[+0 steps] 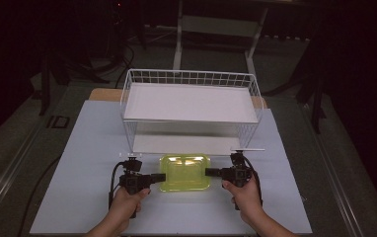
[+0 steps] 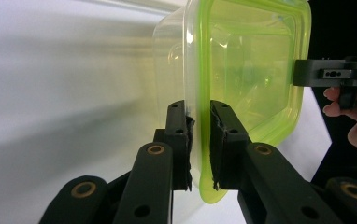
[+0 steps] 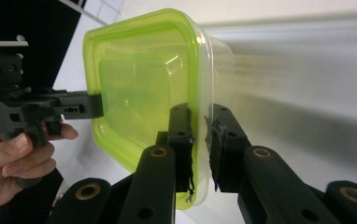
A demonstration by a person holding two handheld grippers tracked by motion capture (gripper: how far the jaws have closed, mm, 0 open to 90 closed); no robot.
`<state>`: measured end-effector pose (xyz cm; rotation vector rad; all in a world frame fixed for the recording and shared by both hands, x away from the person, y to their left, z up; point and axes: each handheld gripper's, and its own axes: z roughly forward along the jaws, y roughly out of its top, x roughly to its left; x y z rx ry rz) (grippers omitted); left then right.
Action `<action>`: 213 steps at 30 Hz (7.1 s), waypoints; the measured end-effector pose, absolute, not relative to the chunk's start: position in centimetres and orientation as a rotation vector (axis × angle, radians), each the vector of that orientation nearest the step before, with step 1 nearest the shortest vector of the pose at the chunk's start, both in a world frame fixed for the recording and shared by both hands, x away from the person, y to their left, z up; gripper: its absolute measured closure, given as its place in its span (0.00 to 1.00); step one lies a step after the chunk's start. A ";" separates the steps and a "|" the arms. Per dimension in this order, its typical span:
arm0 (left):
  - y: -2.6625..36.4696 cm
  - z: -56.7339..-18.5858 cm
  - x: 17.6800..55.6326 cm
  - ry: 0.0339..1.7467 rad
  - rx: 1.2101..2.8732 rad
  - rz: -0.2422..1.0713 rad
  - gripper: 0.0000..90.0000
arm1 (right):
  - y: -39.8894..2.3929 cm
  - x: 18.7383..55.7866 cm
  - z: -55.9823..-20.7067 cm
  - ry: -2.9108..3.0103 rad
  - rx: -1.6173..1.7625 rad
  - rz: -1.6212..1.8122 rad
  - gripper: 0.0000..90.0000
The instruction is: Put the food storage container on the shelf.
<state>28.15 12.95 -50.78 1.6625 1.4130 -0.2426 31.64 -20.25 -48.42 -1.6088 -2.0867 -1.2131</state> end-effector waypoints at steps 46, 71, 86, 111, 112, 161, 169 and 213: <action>10.8 -51.7 36.2 1.345 1.576 -0.067 0.87 | -20.9 38.2 -49.5 -2.121 -1.820 -1.394 0.87; 10.4 -52.2 37.0 1.307 1.526 0.055 0.54 | -19.6 38.6 -49.8 -2.394 -1.811 -1.486 0.60; 11.2 -49.9 34.6 1.149 1.644 0.197 0.15 | -18.6 34.4 -47.4 -2.619 -1.601 -1.601 0.51; 13.6 -49.3 29.1 1.027 1.750 0.325 0.00 | -14.3 31.7 -50.3 -2.718 -1.378 -1.383 1.00; 13.7 -49.4 29.1 1.028 1.749 0.329 0.00 | -14.1 31.7 -50.4 -2.716 -1.378 -1.384 1.00; 12.9 -51.5 29.0 0.989 1.854 0.260 0.00 | -11.8 40.2 -51.4 -2.656 -1.591 -1.459 1.00; 12.9 -51.5 29.0 0.986 1.851 0.259 0.00 | -11.7 39.8 -51.2 -2.656 -1.583 -1.460 0.99; 12.2 -47.5 26.5 0.719 1.806 0.170 0.00 | -19.5 30.5 -46.4 -2.616 -1.183 -1.721 0.20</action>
